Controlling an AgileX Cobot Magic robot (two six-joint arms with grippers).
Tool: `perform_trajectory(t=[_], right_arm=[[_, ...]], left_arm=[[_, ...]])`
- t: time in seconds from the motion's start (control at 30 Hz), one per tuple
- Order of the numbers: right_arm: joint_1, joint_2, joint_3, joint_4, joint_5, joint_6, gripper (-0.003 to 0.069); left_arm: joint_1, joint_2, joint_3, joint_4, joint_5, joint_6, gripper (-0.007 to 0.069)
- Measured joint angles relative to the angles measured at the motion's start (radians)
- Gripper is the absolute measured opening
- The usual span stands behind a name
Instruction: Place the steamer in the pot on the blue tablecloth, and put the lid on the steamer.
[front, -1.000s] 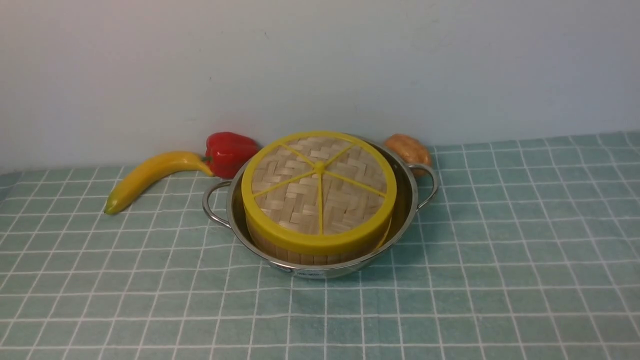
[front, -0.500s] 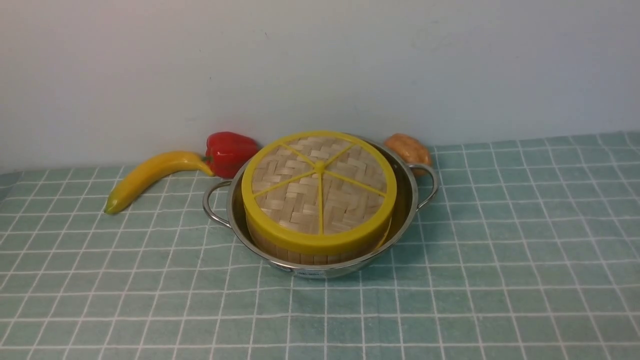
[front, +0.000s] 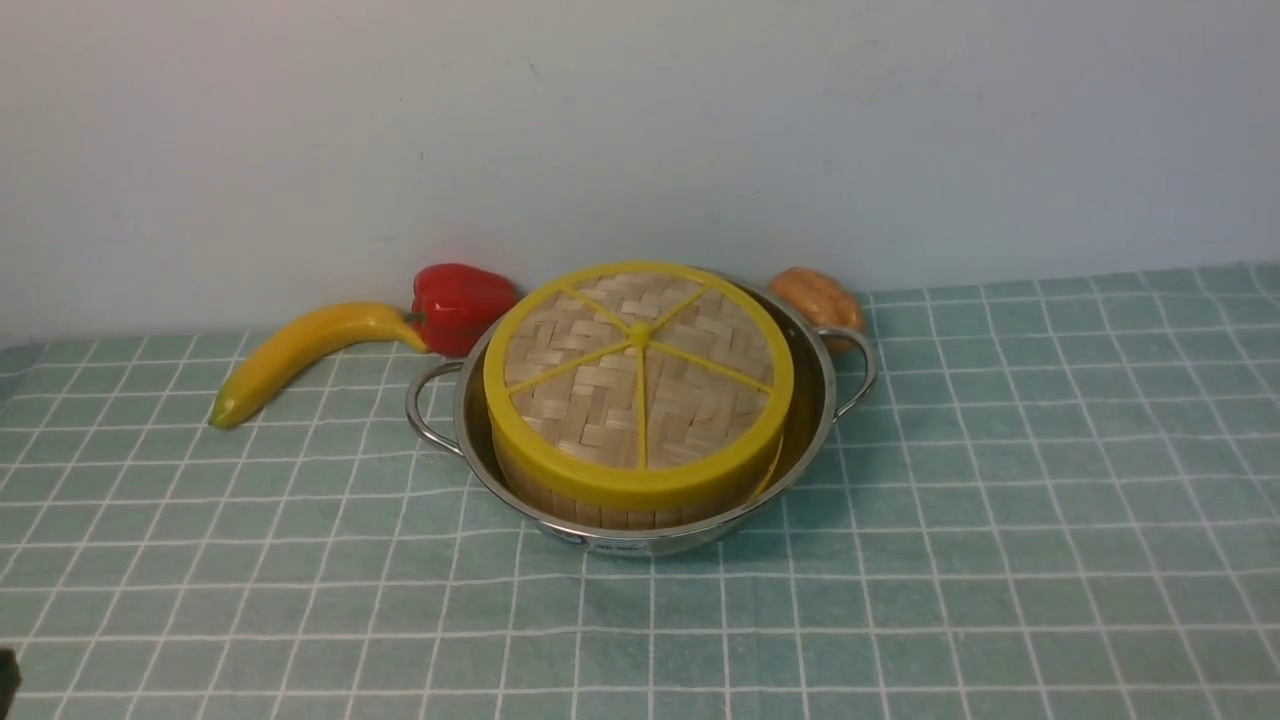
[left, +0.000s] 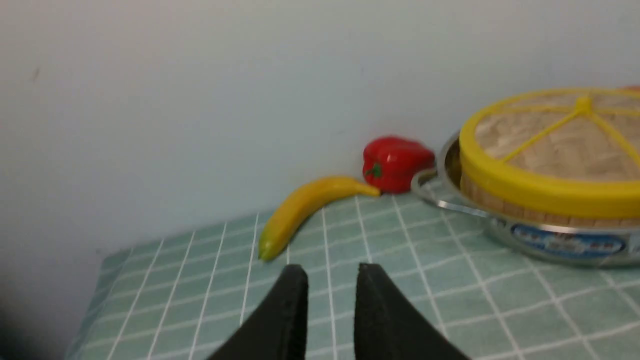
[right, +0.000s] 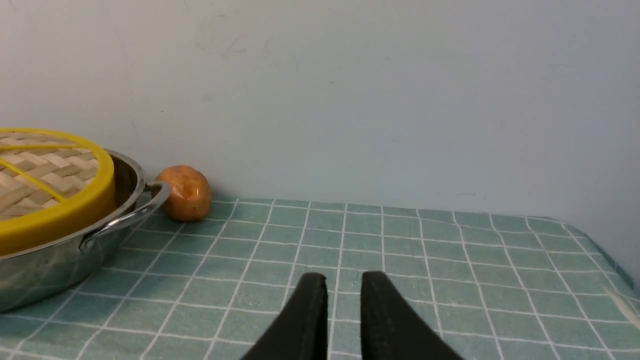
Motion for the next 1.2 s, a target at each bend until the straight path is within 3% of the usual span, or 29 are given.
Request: perform_trajectory(t=[0.37, 1.2], right_arm=[[0.0, -0.002, 0.0, 0.0, 0.0, 0.0, 0.0166], [0.0, -0.002, 0.0, 0.0, 0.0, 0.0, 0.0217]], left_arm=[[0.069, 0.001, 0.167, -0.122, -0.032, 0.005, 0.0158], [0.069, 0.0, 0.167, -0.128, -0.074, 0.006, 0.019]])
